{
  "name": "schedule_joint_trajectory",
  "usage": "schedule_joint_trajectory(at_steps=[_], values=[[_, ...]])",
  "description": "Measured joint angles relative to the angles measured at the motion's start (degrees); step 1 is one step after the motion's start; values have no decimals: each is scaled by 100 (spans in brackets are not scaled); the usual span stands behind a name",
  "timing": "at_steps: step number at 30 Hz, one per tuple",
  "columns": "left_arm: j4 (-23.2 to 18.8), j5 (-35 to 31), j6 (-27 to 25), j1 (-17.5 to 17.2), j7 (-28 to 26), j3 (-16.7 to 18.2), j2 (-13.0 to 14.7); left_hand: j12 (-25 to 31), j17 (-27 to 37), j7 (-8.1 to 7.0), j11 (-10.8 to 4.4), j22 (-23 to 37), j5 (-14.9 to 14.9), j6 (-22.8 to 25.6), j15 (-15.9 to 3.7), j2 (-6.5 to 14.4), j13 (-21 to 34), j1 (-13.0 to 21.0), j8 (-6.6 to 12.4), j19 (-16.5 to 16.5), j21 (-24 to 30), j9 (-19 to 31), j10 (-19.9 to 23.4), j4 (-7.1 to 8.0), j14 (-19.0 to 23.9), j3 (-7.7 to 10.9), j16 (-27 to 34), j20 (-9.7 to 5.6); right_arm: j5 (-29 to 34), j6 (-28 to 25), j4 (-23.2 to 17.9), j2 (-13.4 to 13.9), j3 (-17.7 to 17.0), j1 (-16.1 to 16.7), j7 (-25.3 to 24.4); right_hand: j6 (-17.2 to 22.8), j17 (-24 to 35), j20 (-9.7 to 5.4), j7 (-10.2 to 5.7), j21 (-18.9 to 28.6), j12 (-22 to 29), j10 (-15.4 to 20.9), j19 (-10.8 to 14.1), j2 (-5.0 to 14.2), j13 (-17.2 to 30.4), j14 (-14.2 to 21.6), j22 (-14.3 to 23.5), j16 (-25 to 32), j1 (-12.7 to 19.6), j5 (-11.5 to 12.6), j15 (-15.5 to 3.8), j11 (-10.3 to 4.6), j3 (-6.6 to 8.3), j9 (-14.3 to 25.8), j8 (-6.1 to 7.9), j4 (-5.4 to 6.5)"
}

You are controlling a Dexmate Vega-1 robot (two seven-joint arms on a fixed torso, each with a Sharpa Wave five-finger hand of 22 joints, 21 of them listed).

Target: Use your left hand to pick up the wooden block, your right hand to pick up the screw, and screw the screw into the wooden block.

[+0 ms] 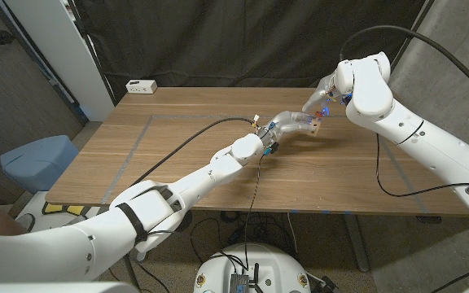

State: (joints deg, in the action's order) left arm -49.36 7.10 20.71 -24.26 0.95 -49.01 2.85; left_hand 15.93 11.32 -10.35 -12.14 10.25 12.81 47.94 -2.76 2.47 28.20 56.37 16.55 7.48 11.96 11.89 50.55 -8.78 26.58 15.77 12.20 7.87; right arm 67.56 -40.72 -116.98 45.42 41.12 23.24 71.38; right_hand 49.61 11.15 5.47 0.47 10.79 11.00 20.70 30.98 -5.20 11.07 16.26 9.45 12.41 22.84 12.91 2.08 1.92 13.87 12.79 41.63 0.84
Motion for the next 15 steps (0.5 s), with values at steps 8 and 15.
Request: schedule_joint_trajectory(at_steps=[8,15], values=[[-9,0,-1,-8,2,1,6,0,0,0,-1,0,0,0,0,0,0,0,0,0,0,0,-1,0,0,0,0,0,163,83,-6,-35,-73,27,232,-421,-24,48,47,0,-20,-76,-48,0,0,-62,0,-62,0,81,62,76,-38,42,-107,-7],[46,3,8,2,13,2,-5,0,0,0,-9,0,-1,0,0,0,0,0,0,0,0,0,-9,0,0,-1,0,0,192,137,-11,-49,-116,31,347,-852,-23,121,83,-22,-43,-224,-122,1,13,-144,0,-101,2,130,143,139,-58,41,-267,-28]])
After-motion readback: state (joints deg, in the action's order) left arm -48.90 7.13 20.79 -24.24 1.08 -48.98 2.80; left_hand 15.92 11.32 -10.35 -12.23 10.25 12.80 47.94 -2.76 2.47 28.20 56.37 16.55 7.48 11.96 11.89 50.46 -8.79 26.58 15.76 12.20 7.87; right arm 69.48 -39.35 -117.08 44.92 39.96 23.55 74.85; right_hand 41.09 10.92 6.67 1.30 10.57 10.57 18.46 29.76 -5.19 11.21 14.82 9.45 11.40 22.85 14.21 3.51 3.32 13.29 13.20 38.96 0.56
